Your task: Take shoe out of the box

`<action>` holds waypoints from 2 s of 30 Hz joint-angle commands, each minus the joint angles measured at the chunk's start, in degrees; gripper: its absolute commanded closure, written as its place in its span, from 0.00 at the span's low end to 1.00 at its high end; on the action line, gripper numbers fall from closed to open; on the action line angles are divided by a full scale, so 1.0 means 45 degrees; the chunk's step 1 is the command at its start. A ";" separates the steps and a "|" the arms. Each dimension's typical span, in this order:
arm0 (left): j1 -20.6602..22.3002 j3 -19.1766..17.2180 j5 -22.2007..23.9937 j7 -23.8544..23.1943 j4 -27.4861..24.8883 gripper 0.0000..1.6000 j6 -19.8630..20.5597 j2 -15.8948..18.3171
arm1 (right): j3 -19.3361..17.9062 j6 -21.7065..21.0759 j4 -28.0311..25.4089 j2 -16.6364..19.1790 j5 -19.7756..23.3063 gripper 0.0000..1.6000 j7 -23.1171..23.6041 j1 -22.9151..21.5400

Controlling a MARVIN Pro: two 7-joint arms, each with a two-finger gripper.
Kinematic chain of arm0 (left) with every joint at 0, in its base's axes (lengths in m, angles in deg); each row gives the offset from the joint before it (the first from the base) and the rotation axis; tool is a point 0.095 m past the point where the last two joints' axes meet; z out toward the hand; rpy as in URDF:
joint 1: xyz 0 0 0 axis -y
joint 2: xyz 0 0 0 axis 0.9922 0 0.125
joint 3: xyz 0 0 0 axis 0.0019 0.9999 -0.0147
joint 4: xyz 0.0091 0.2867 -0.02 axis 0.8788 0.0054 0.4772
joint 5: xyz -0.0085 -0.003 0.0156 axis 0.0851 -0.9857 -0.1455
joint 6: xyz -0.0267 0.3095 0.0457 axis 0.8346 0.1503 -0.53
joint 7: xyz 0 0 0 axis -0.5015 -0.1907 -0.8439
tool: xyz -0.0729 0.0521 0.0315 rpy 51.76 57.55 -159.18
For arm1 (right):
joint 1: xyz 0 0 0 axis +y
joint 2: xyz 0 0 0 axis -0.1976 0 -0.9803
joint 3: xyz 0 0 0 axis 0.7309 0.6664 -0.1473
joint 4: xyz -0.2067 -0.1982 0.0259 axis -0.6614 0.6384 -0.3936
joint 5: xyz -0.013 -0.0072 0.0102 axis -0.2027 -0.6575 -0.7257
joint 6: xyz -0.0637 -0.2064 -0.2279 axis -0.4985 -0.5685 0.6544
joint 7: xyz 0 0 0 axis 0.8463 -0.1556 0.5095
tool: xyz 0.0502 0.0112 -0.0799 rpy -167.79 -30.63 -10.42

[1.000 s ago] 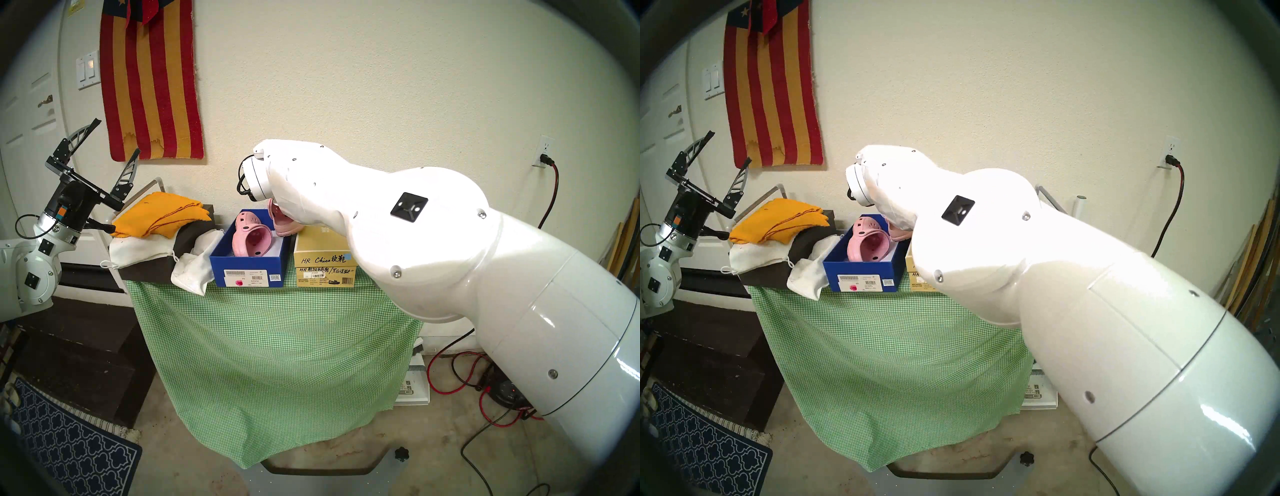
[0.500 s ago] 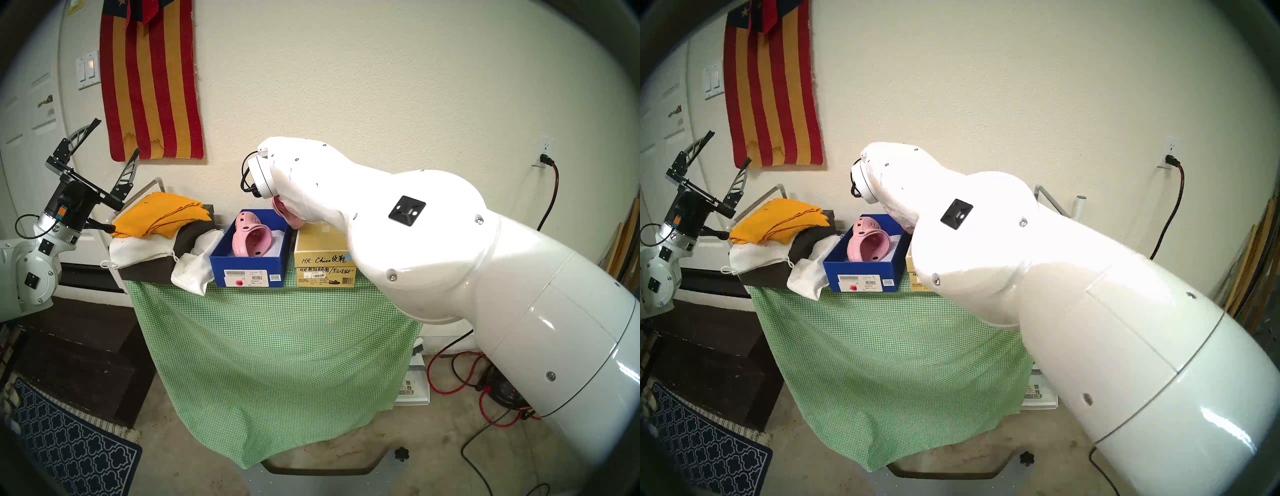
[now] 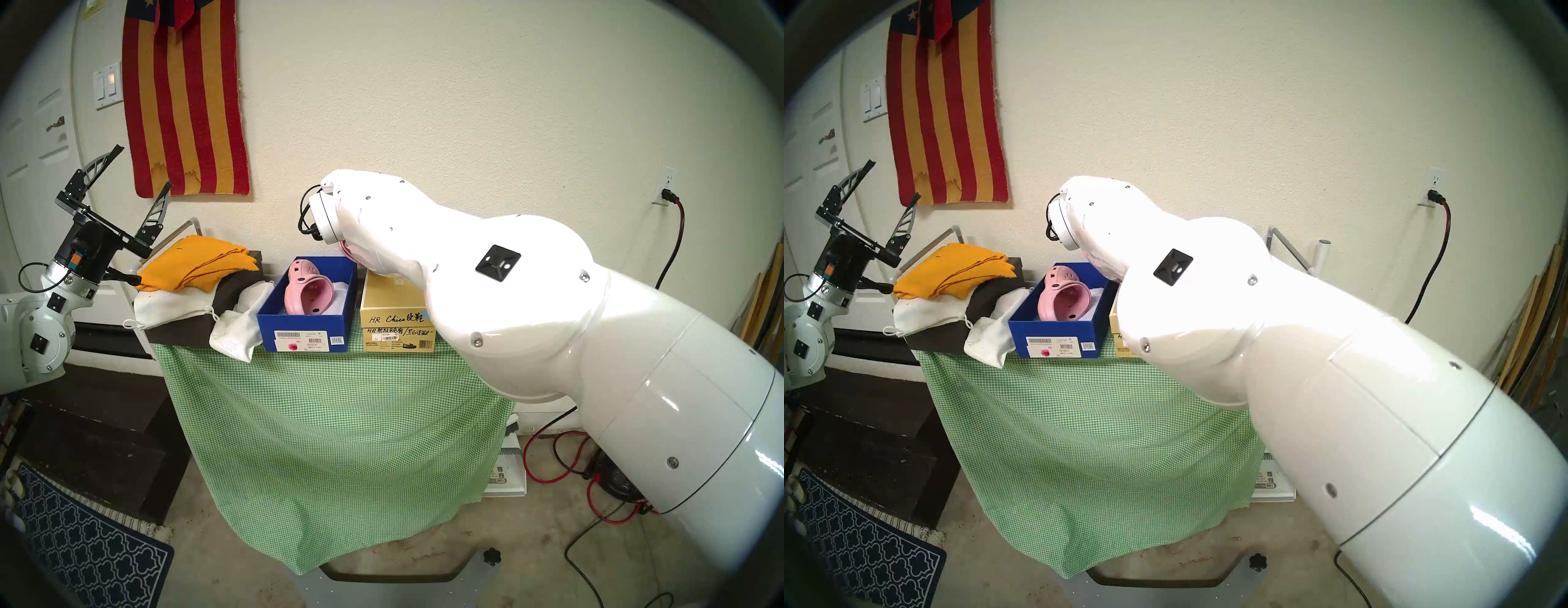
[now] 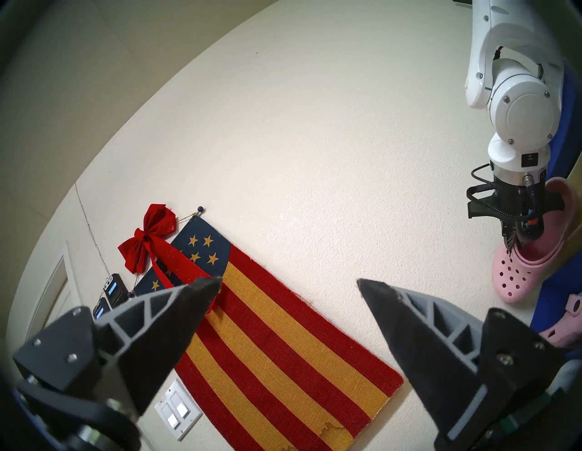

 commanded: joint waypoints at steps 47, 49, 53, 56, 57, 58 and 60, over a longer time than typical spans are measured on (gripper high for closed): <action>0.0023 0.0004 -0.0015 -0.0027 0.0013 0.00 -0.0002 0.0008 | 0.1346 -0.7425 -0.5908 0.2659 -0.0674 0.53 0.5758 -0.2922; 0.0024 0.0004 -0.0015 -0.0027 0.0013 0.00 -0.0002 0.0008 | 0.1265 -0.7425 -0.6433 0.2924 -0.0488 0.60 0.5628 -0.3015; 0.0026 0.0005 -0.0014 -0.0029 0.0013 0.00 -0.0002 0.0009 | 0.1058 -0.7425 -0.7340 0.3464 -0.0139 0.33 0.5420 -0.3251; 0.0027 0.0006 -0.0014 -0.0029 0.0013 0.00 -0.0001 0.0009 | 0.0945 -0.7425 -0.7676 0.3743 0.0033 0.03 0.5310 -0.3306; 0.0027 0.0006 -0.0014 -0.0029 0.0013 0.00 -0.0001 0.0009 | 0.0843 -0.7425 -0.7989 0.3942 0.0159 0.00 0.5227 -0.3396; 0.0028 0.0007 -0.0014 -0.0030 0.0013 0.00 -0.0001 0.0009 | 0.0711 -0.7425 -0.8521 0.4253 0.0320 0.00 0.5081 -0.3542; 0.0028 0.0007 -0.0015 -0.0030 0.0014 0.00 -0.0001 0.0010 | 0.0567 -0.7425 -0.9025 0.4519 0.0457 0.00 0.4931 -0.3655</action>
